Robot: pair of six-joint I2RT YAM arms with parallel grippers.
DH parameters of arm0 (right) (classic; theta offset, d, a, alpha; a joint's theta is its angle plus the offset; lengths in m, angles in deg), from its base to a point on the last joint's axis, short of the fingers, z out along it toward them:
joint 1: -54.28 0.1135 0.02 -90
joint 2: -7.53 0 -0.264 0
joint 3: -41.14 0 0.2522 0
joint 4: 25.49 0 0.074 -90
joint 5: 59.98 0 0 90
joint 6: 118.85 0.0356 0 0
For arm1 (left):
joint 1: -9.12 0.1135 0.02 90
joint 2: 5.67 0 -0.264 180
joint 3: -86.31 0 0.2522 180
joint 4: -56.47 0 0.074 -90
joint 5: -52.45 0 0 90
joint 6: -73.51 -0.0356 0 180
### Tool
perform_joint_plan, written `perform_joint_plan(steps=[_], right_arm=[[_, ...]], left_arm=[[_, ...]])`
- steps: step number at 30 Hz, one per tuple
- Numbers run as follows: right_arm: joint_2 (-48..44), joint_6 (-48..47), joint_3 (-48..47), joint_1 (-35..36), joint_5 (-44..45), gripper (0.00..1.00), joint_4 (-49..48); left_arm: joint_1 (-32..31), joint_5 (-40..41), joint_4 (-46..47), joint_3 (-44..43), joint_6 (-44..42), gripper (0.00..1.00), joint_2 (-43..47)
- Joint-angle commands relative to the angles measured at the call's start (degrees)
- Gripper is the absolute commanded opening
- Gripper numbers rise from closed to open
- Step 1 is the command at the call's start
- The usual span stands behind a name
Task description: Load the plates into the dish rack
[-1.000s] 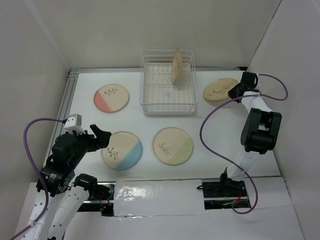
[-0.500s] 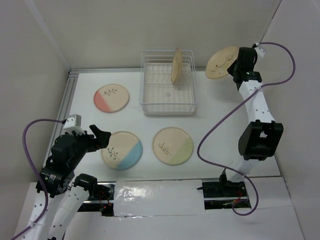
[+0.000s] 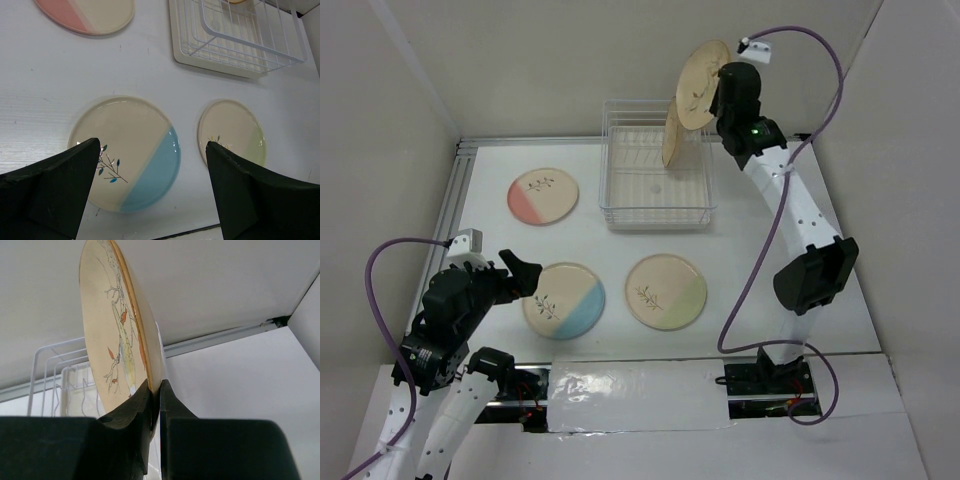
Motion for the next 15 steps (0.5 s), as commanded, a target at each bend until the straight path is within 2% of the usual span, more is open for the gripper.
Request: perform_joint_plan(steps=[1,4,15], right_arm=[[2.25,-5.49,-5.59,2.88,10.52,0.0,-10.29],[4.89,-6.56,-7.88,4.11,14.38,0.0,-10.91],[5.07,-4.89,-9.28,4.12,12.64,0.0,-14.33]], left_arm=[[-0.33,-0.01,2.38,-0.08,-1.55,1.0,0.06],[-0.33,-0.01,2.38,-0.08,-1.55,1.0,0.06],[-0.33,-0.01,2.38,-0.08,-1.55,1.0,0.06]])
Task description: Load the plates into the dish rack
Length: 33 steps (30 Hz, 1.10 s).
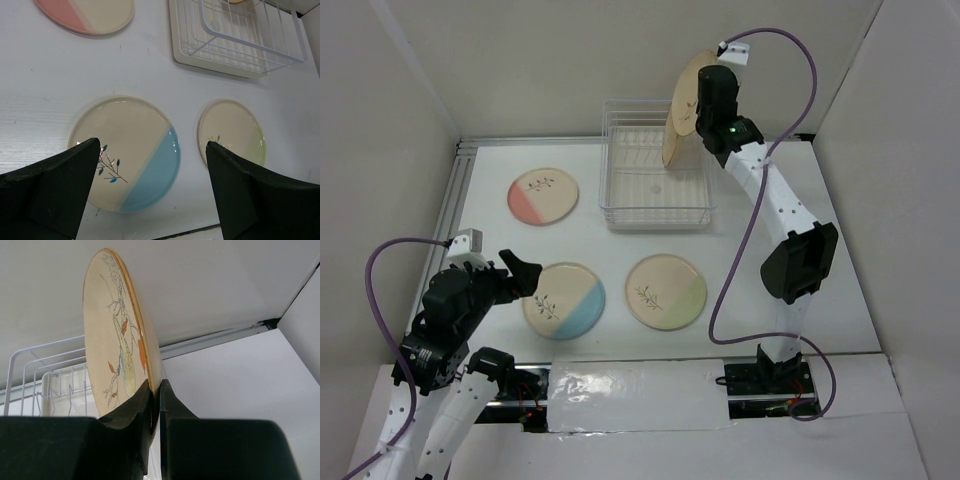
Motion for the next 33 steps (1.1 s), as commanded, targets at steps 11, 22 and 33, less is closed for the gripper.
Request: perform_joint_plan(steps=[11,22,33], right_arm=[[-4.25,3.24,-9.82,-3.89,0.24,0.0,-9.29],[-2.58,1.57,-10.37,-4.51,0.75,0.0,-7.43],[2.07,-0.62,-9.13,-4.51,1.81,0.0,-8.58]], left_arm=[[-0.33,-0.01,2.4,-0.08,-1.55,1.0,0.06],[-0.33,-0.01,2.4,-0.08,-1.55,1.0,0.06],[-0.33,-0.01,2.4,-0.08,-1.55,1.0,-0.47]])
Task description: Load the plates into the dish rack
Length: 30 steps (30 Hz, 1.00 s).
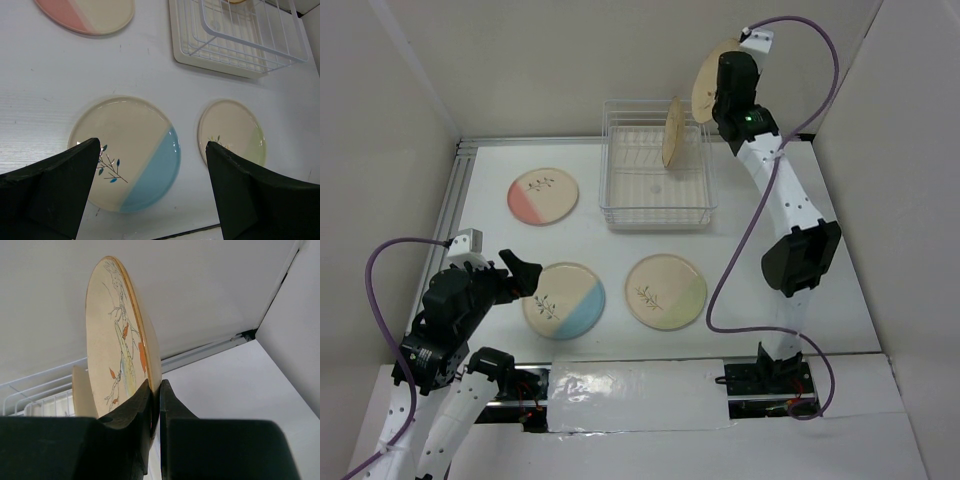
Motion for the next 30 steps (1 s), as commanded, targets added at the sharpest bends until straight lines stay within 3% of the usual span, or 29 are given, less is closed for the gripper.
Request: perform_joint_plan(steps=[1,14,30], right_arm=[[0.03,-0.08,-1.87,0.53,2.51,0.0,-10.35],[7.05,-0.78,-0.12,2.3,3.75,0.0,-8.15],[13.47,-11.42,-0.2,8.71,9.72,0.0,-11.75]], left_arm=[[-0.33,-0.01,2.4,-0.08,-1.55,1.0,-0.42],[-0.33,-0.01,2.4,-0.08,-1.55,1.0,-0.42],[-0.33,-0.01,2.4,-0.08,-1.55,1.0,-0.42]])
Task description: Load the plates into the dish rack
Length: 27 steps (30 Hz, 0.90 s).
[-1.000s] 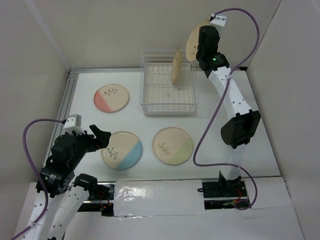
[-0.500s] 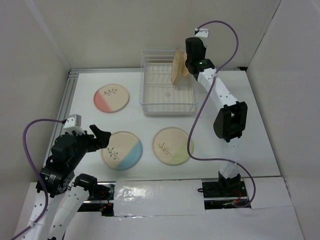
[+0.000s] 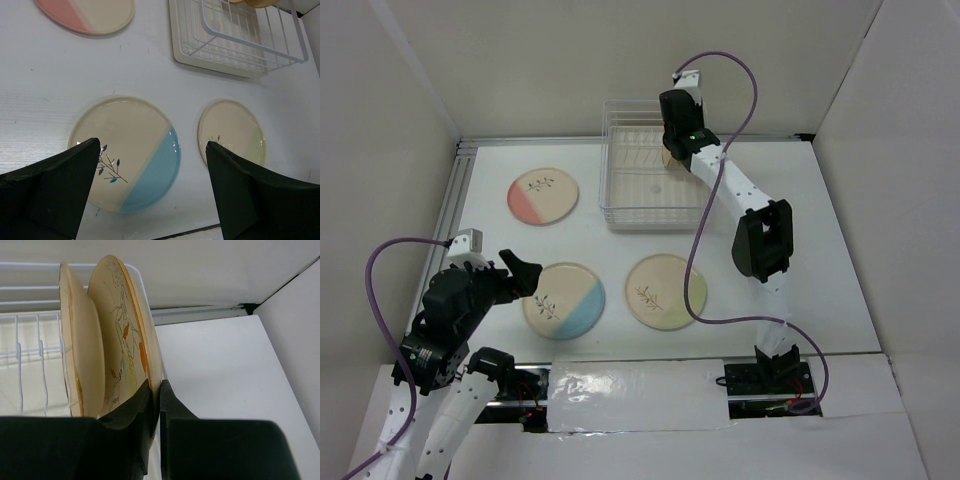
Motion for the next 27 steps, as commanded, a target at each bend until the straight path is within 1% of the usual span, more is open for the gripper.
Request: perform_joint_plan(steps=[1,7,10,12,14,15,17,18,21,24,26,27], right_arm=[[0.01,-0.21,-2.02,1.0,2.03,0.0,-9.29],[1.68,1.12,-2.54,1.0,1.5,0.0,-7.26],[2.3,1.12,-3.07,1.0,1.5,0.05,-6.73],[2.91,1.64,-3.68,1.0,1.5,0.11,-6.21],[3.44,2.17,-4.38,1.0,0.98,0.35,-6.2],[3.44,2.78,-4.39,1.0,0.98,0.44,-5.59],[3.44,3.31,-5.7,1.0,0.98,0.57,-5.59],[3.44,3.31,-5.71,1.0,0.98,0.59,-5.06],[2.13,3.31,-6.32,1.0,0.45,0.59,-4.45],[-0.07,4.63,-6.32,1.0,0.98,0.62,-2.95],[-3.14,6.21,-4.66,1.0,0.98,0.64,-1.55],[-4.46,7.17,-4.04,1.0,0.98,0.67,-0.76]], left_arm=[[-0.33,-0.01,2.4,-0.08,-1.55,1.0,-0.4],[-0.33,-0.01,2.4,-0.08,-1.55,1.0,-0.4],[-0.33,-0.01,2.4,-0.08,-1.55,1.0,-0.4],[-0.33,-0.01,2.4,-0.08,-1.55,1.0,-0.4],[-0.33,-0.01,2.4,-0.08,-1.55,1.0,-0.4],[-0.33,-0.01,2.4,-0.08,-1.55,1.0,-0.4],[-0.33,-0.01,2.4,-0.08,-1.02,1.0,-0.4],[-0.33,-0.01,2.4,-0.08,-1.02,1.0,-0.4],[-0.33,-0.01,2.4,-0.08,-1.02,1.0,-0.4],[-0.33,0.52,2.4,-0.08,-1.02,1.0,-0.93],[-0.33,0.52,2.4,-0.08,-1.02,1.0,-0.93],[-0.33,0.52,2.4,-0.08,-1.02,1.0,-1.45]])
